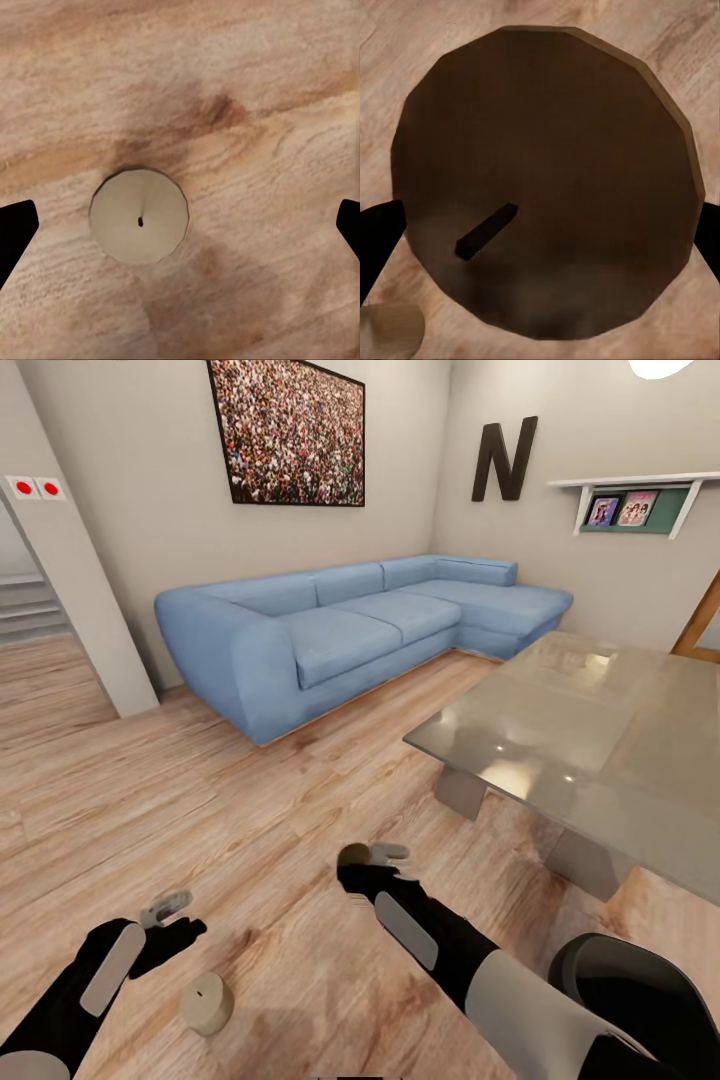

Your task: Place each of the two pumpkins and all three candles from the living room inside a cabinet in the living room (use any cabinet), then make sure every cabinet is closed, and position the cauldron so it is next to a table in the living room.

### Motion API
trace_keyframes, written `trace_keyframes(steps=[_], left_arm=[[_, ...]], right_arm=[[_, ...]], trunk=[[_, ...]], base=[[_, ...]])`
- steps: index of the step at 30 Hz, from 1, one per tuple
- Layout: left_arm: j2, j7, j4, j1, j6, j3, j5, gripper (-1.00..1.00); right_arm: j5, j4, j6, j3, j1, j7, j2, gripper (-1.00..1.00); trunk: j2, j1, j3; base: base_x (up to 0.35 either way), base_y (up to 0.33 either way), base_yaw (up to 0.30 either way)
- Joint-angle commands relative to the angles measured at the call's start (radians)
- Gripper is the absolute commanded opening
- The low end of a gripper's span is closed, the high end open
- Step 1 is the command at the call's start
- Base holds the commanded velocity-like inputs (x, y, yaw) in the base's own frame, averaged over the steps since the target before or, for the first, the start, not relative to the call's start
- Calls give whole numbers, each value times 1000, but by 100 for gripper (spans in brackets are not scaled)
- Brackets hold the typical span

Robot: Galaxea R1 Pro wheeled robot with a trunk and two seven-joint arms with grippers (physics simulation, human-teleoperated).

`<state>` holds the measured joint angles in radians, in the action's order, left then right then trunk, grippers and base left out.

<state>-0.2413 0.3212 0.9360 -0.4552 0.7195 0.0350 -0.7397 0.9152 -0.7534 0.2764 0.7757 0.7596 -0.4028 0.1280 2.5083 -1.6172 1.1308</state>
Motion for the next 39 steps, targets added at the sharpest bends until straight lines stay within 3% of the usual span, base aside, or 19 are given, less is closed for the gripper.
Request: trace_keyframes(steps=[1, 8, 12, 17, 22, 28, 34, 39], left_arm=[[1, 8, -1, 0, 0, 0, -10, 100], [8, 9, -11, 0, -10, -1, -8, 100], [8, 9, -11, 0, -11, -1, -9, 100], [10, 9, -11, 0, -11, -1, -13, 100], [11, 2, -14, 0, -12, -11, -15, 100], [11, -4, -13, 2, -12, -13, -14, 100], [22, 2, -14, 4, -13, -18, -13, 100], [23, 7, -14, 5, -18, -15, -8, 100]], right_arm=[[6, -34, 2, 4, 1, -15, -1, -100], [23, -439, 91, 1, -4, -74, -4, -100], [34, -534, 124, 1, -6, -69, -5, -100], [100, -643, 136, 6, -7, -55, -17, -100], [157, -679, 138, 8, -8, -24, -31, -100], [206, -684, 205, 4, -8, 130, -33, -100], [221, -684, 215, 2, -8, 149, -33, -100], [221, -684, 216, 2, -8, 150, -33, -100]], trunk=[[0, 0, 1], [0, 0, 1], [0, 0, 1], [0, 0, 1], [0, 0, 1], [0, 0, 1], [0, 0, 1], [2, -2, 20]], base=[[0, 0, 0], [0, 0, 0], [0, 0, 0], [0, 0, 0], [0, 0, 0], [0, 0, 0], [0, 0, 0], [0, 0, 0]])
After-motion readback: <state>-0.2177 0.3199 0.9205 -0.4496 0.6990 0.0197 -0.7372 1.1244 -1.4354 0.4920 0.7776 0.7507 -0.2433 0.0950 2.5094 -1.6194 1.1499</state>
